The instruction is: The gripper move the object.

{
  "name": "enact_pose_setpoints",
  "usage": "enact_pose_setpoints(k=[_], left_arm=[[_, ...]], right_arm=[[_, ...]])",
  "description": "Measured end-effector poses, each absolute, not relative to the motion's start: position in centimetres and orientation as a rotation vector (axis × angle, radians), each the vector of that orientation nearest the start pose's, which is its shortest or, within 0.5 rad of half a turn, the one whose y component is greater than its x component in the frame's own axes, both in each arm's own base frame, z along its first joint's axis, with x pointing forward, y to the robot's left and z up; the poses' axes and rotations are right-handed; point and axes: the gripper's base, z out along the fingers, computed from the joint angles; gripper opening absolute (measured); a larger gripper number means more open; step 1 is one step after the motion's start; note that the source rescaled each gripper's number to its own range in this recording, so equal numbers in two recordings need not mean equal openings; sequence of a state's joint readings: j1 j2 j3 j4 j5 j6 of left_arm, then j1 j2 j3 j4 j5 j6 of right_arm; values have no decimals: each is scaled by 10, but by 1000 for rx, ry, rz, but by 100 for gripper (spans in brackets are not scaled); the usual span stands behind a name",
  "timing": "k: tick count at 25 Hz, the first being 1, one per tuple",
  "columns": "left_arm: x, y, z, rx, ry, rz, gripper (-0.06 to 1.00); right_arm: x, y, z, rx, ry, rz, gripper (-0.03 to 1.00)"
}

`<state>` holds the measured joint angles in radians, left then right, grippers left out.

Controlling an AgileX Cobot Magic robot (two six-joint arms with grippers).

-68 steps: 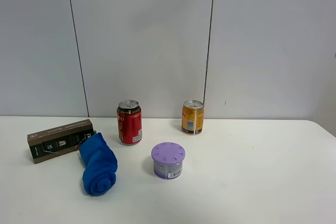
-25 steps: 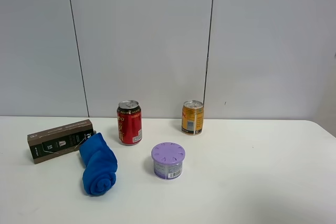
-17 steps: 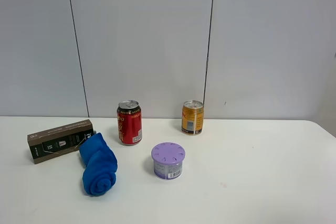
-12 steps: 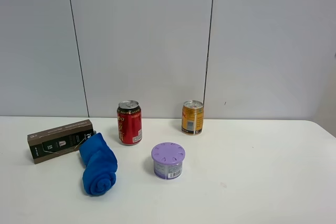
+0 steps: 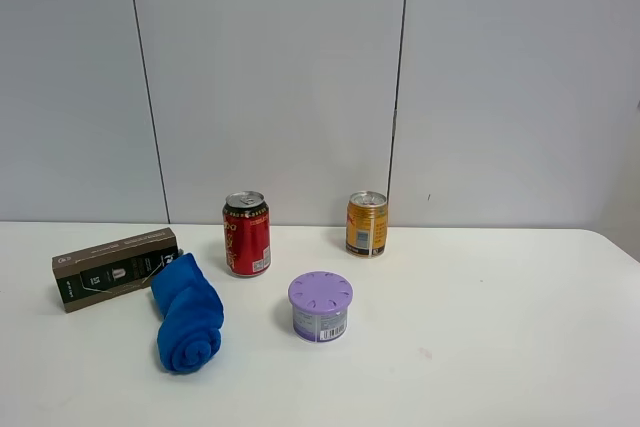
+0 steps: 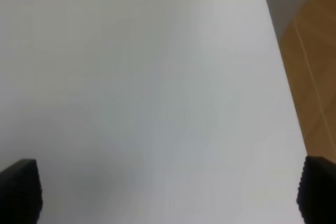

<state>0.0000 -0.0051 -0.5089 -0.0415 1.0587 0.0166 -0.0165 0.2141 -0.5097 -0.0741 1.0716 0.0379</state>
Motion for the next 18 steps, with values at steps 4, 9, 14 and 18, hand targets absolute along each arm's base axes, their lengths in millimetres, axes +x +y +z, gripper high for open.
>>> enact_pose_setpoints(k=[4, 9, 14, 18], left_arm=[[-7, -3, 280, 19, 2028, -39, 100], [-7, -3, 280, 19, 2028, -39, 100], [-7, -3, 280, 19, 2028, -39, 100], [-7, -3, 280, 19, 2028, -39, 100]], right_arm=[[27, -5, 274, 5, 2257, -61, 100], [16, -6, 275, 17, 2183, -48, 100], [3, -7, 276, 36, 2089, -51, 100], [-5, -7, 276, 41, 2041, -47, 100]])
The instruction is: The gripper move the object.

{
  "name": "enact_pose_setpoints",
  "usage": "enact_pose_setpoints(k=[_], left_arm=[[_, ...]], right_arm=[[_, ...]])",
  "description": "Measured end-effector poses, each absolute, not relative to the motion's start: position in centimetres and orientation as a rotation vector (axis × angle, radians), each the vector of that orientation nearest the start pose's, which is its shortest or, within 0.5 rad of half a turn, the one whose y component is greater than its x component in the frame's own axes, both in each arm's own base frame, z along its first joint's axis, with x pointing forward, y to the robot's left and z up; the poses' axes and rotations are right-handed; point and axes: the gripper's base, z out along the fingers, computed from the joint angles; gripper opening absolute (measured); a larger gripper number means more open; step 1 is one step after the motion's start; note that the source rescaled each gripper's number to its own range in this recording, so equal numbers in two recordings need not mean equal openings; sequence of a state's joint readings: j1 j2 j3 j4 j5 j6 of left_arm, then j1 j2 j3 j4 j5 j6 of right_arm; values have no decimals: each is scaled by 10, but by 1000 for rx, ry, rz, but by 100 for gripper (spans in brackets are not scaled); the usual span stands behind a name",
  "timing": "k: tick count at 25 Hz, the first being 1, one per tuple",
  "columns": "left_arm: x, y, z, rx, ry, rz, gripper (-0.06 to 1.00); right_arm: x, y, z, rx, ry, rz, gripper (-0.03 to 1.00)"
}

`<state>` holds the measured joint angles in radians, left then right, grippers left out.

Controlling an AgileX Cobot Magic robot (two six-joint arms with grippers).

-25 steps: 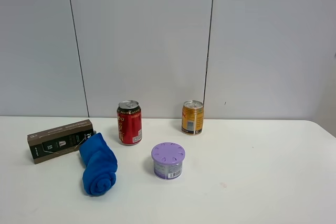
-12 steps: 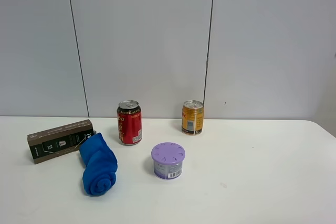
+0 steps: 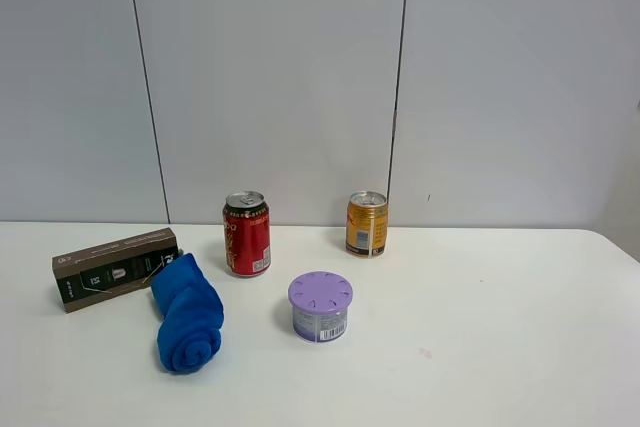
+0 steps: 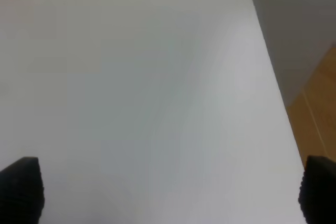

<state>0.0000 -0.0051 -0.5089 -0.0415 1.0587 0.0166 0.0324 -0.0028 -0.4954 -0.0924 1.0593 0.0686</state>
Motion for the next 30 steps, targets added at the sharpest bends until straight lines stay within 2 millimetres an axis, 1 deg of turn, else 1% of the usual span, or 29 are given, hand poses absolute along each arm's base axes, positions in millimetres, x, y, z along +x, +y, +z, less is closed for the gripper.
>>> enact_pose_setpoints(k=[30], left_arm=[[-7, -3, 280, 19, 2028, -39, 100]], right_arm=[[-5, -7, 276, 41, 2041, -47, 100]])
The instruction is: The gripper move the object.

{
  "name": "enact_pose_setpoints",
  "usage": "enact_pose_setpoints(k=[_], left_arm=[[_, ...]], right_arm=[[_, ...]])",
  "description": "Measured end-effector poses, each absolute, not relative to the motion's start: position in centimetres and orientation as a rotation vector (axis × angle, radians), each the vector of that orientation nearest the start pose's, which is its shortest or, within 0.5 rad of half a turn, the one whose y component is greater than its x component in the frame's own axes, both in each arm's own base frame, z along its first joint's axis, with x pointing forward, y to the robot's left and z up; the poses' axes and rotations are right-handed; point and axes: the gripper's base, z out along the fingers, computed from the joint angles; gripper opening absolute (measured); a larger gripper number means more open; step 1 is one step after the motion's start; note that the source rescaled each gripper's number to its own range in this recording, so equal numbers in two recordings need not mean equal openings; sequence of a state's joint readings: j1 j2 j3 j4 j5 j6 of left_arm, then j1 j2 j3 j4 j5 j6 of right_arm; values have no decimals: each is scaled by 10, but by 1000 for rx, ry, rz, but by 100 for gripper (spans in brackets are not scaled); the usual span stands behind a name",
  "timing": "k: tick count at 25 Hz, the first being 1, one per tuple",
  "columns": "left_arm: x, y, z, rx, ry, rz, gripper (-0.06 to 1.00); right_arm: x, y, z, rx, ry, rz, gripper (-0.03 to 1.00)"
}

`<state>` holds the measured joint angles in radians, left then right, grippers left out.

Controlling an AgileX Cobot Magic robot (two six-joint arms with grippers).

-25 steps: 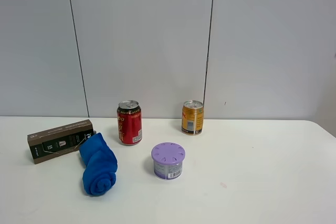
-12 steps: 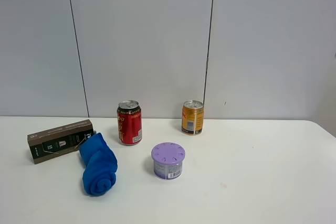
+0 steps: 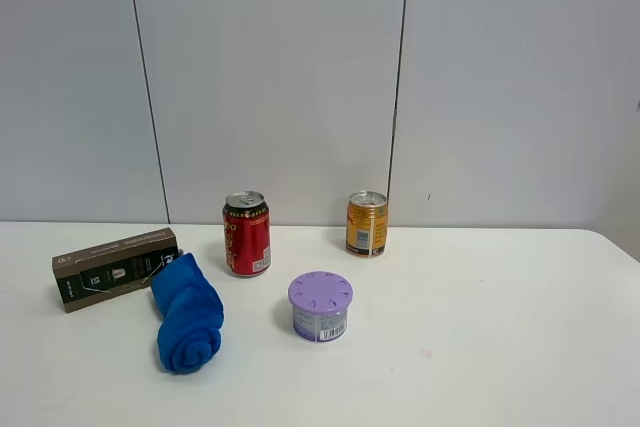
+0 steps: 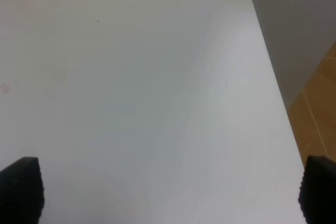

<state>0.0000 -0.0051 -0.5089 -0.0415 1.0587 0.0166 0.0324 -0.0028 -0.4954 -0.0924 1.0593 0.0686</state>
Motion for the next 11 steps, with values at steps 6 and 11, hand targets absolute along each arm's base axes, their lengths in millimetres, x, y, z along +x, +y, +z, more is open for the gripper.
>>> enact_pose_setpoints(k=[6, 11], left_arm=[[-7, -3, 280, 19, 2028, -39, 100], [-7, -3, 280, 19, 2028, -39, 100]], right_arm=[[-5, -7, 276, 41, 2041, -47, 100], [-5, -7, 276, 41, 2041, -47, 100]])
